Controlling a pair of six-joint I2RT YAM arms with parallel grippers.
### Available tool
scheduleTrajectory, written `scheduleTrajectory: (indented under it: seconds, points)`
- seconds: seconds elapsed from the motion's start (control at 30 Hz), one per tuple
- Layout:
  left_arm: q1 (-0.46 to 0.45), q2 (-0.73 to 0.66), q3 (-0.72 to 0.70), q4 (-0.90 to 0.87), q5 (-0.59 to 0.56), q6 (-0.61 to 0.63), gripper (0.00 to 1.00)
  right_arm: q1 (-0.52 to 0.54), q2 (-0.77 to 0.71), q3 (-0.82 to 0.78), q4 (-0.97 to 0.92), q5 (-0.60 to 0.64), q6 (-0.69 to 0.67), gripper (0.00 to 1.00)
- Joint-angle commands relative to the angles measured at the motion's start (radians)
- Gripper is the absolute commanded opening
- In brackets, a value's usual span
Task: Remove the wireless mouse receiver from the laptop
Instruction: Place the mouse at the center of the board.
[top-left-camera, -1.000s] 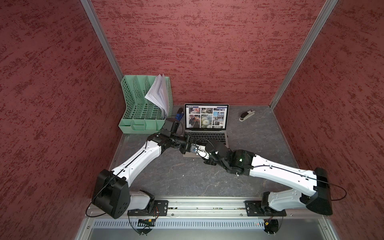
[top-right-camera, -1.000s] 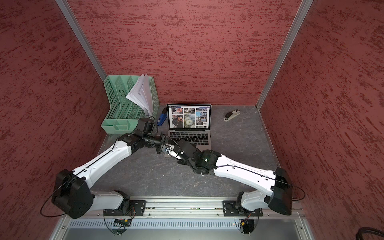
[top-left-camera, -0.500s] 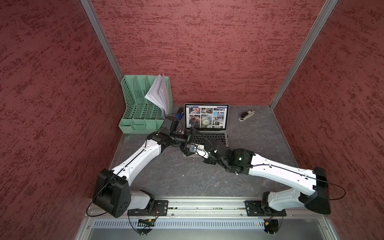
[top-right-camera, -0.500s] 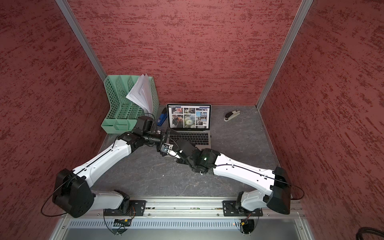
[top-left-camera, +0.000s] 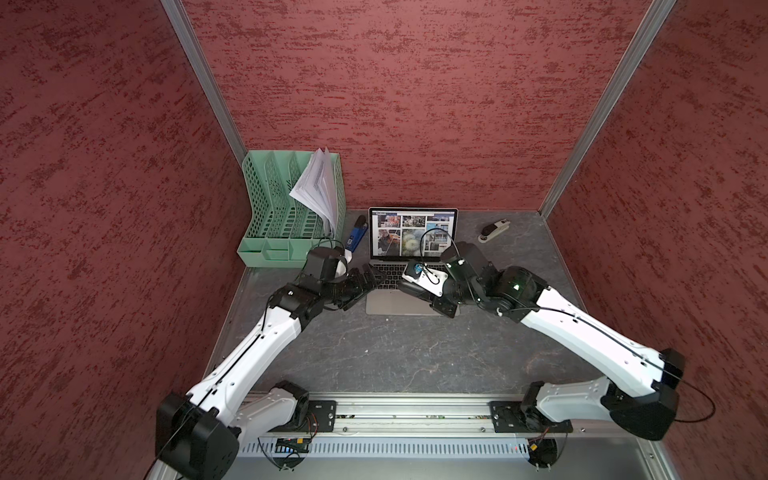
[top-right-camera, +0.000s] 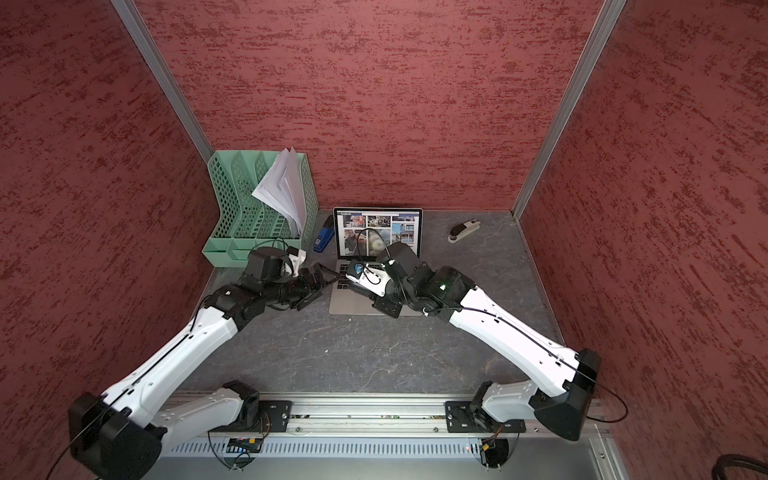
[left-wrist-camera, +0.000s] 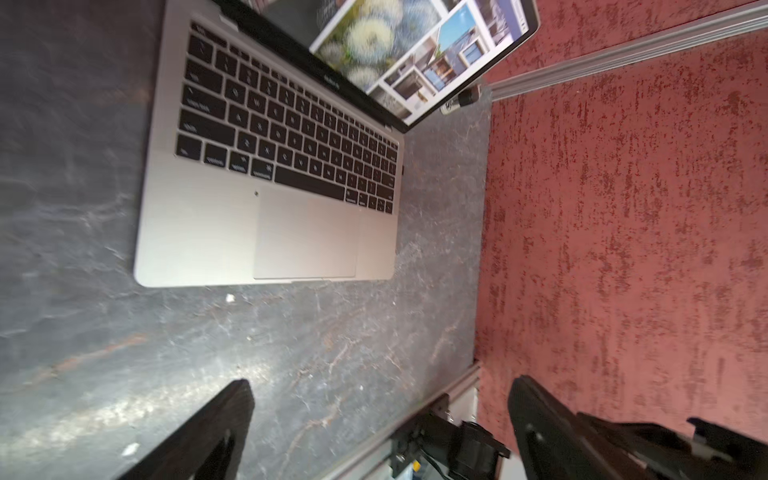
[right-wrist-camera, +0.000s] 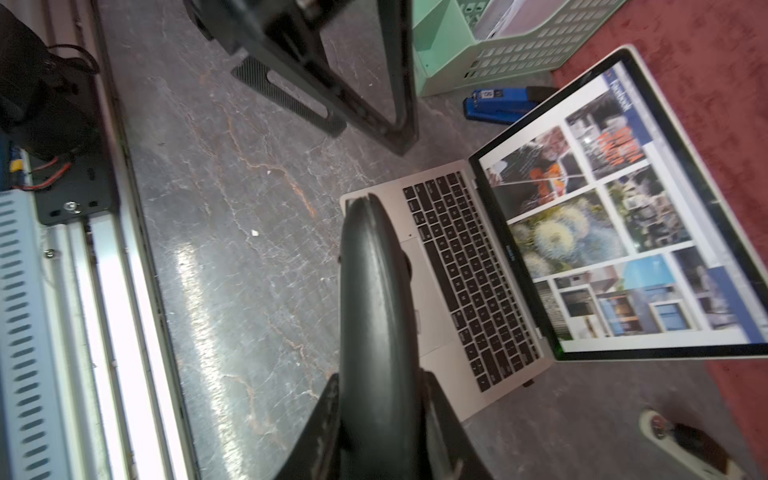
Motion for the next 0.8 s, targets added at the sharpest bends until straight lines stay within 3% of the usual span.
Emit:
scheduleTrajectory:
  seconds: [0.0, 0.2, 0.37, 0.57, 0.77]
  points:
    - [-0.036, -0.106, -0.033, 0.085, -0.193, 0.101, 1.00, -0.014, 0.044, 0.012, -0.066, -0.226, 0.054, 0.00]
    - [-0.144, -0.216, -0.088, 0.131, -0.276, 0.133, 1.00, -0.015, 0.125, -0.010, -0.052, -0.381, 0.090, 0.00]
    - [-0.204, -0.295, -0.146, 0.109, -0.380, 0.140, 1.00, -0.022, 0.162, -0.126, -0.006, -0.474, 0.133, 0.00]
    - [-0.228, -0.410, -0.180, 0.064, -0.490, 0.181, 1.00, -0.041, 0.182, -0.245, 0.079, -0.583, 0.192, 0.00]
    - [-0.228, -0.408, -0.141, 0.025, -0.537, 0.269, 1.00, -0.049, 0.356, -0.273, 0.112, -0.675, 0.253, 0.00]
